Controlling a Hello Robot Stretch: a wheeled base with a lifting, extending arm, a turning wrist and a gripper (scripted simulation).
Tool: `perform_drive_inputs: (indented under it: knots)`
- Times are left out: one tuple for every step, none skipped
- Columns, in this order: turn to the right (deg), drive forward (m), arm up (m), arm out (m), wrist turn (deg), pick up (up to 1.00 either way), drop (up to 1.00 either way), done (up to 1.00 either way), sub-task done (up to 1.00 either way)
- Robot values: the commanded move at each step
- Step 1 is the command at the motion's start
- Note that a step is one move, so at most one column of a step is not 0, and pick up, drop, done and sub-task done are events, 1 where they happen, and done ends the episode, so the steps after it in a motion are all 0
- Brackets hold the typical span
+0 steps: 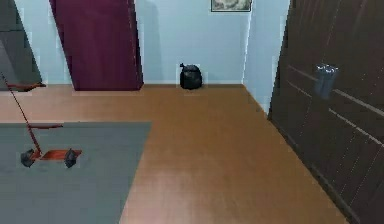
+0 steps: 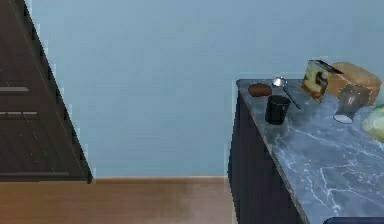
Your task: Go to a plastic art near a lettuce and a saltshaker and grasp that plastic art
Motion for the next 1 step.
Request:
perform_drive_inputs:
  knots:
    - [0.0, 0.15, 0.00, 0.00, 0.0, 0.00, 0.00, 0.00, 0.00]
